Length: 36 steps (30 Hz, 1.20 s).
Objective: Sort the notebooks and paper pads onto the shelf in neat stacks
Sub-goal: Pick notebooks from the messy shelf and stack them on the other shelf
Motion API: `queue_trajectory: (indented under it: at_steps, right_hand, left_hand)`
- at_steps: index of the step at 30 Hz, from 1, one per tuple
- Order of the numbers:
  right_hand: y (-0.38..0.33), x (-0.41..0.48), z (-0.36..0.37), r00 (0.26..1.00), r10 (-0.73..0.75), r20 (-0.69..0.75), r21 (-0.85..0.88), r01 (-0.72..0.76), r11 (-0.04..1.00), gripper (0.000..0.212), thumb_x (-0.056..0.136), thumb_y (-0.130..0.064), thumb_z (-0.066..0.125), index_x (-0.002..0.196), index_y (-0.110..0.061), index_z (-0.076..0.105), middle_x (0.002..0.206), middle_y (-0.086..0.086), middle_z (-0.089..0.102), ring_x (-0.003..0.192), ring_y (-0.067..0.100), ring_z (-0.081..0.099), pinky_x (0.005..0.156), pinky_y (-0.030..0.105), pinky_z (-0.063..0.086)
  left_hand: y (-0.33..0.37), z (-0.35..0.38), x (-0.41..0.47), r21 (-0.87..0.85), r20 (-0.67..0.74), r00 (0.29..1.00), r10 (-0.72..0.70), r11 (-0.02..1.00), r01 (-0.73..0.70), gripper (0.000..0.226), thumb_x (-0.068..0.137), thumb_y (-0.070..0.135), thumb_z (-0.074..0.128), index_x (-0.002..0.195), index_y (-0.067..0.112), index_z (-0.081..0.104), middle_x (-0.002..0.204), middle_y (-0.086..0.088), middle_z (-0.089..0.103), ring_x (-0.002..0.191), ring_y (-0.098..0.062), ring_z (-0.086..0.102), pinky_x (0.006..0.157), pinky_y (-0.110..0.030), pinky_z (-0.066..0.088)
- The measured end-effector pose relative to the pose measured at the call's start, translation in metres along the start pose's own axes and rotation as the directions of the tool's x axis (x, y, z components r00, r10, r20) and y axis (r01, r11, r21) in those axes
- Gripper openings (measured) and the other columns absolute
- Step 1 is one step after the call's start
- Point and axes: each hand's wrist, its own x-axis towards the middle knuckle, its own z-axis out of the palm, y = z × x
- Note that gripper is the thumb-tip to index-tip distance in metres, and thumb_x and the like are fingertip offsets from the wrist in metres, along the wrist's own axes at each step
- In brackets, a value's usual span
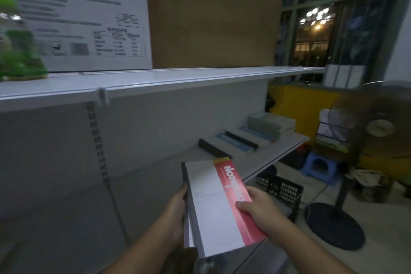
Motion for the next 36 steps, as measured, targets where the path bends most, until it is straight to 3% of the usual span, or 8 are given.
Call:
queue_trajectory:
  at_steps: [2,4,10,13,19,26,31,36]
  right_hand:
    - [0.002,0.023,-0.012,0.999,0.03,-0.028,-0.01,-0.03,1.0,0.028,0.081,-0.003,0.063,0.103,-0.02,0.061,0.093,0.001,0.072,0.08,0.022,0.07,0.076,0.036,0.057]
    - [0.0,0.051,-0.031,0.998,0.058,-0.039,-0.017,-0.059,0.998,0.029,0.077,-0.003,0.064,0.103,-0.015,0.063,0.092,0.005,0.073,0.081,0.024,0.071,0.08,0.038,0.057]
    - [-0.024,0.119,-0.088,0.996,0.062,-0.068,-0.023,-0.064,0.998,0.02,0.088,-0.001,0.057,0.098,-0.018,0.061,0.078,0.003,0.074,0.059,0.017,0.069,0.053,0.022,0.049]
    - [-0.021,0.148,-0.103,0.995,0.047,-0.087,-0.019,-0.049,0.999,0.022,0.092,-0.007,0.054,0.09,-0.028,0.057,0.07,-0.001,0.071,0.051,0.011,0.066,0.05,0.021,0.047]
    - [-0.02,0.201,-0.146,0.993,0.097,-0.073,-0.039,-0.1,0.994,0.022,0.091,-0.005,0.054,0.095,-0.026,0.059,0.078,0.006,0.073,0.06,0.018,0.069,0.053,0.025,0.051]
    - [-0.011,0.309,-0.216,0.994,0.014,-0.106,-0.227,-0.038,0.973,0.031,0.084,0.002,0.058,0.107,-0.016,0.064,0.093,0.004,0.07,0.08,0.022,0.068,0.069,0.031,0.054]
    - [-0.005,0.393,-0.234,0.997,-0.074,0.002,-0.429,0.068,0.901,0.031,0.089,-0.002,0.05,0.114,-0.018,0.059,0.109,0.003,0.065,0.07,0.0,0.053,0.053,0.015,0.039]
    - [0.005,0.451,-0.24,0.984,-0.142,0.105,-0.494,0.176,0.852,0.034,0.086,0.002,0.048,0.109,-0.014,0.065,0.093,0.003,0.068,0.072,0.011,0.063,0.059,0.021,0.051]
  left_hand:
    - [0.004,0.021,0.028,-0.002,0.008,1.0,-0.003,1.0,0.003,0.063,0.085,0.06,0.051,0.103,0.002,0.069,0.092,-0.024,0.072,0.08,-0.04,0.07,0.085,-0.053,0.054]
    - [0.012,0.043,0.054,0.012,-0.003,1.0,0.023,1.0,-0.023,0.066,0.082,0.065,0.051,0.102,0.005,0.07,0.093,-0.022,0.072,0.087,-0.04,0.069,0.091,-0.053,0.051]
    - [0.032,0.11,0.129,0.045,-0.025,0.995,0.101,0.994,-0.099,0.051,0.091,0.057,0.047,0.085,0.013,0.073,0.089,-0.012,0.073,0.084,-0.03,0.068,0.09,-0.043,0.052]
    - [0.03,0.137,0.171,0.123,-0.073,0.988,0.133,0.985,-0.123,0.046,0.094,0.054,0.042,0.105,0.017,0.066,0.1,-0.007,0.07,0.088,-0.028,0.066,0.087,-0.04,0.053]
    - [0.026,0.178,0.226,0.255,-0.152,0.963,0.22,0.951,-0.177,0.022,0.099,0.026,0.04,0.116,0.017,0.05,0.108,-0.008,0.06,0.097,-0.026,0.058,0.089,-0.037,0.048]
    - [0.034,0.23,0.285,0.206,-0.11,0.977,0.18,0.966,-0.155,0.013,0.09,0.009,0.056,0.099,0.004,0.063,0.092,-0.016,0.064,0.083,-0.03,0.061,0.074,-0.033,0.046]
    - [0.036,0.263,0.337,0.237,-0.101,0.97,0.221,0.952,-0.192,0.058,0.086,0.003,0.058,0.141,0.013,0.043,0.134,-0.016,0.051,0.109,-0.036,0.056,0.084,-0.04,0.048]
    - [0.045,0.287,0.358,0.389,-0.162,0.951,0.265,0.902,-0.185,0.086,0.081,-0.011,0.057,0.152,0.02,0.019,0.154,-0.01,0.027,0.127,-0.032,0.043,0.084,-0.031,0.047]
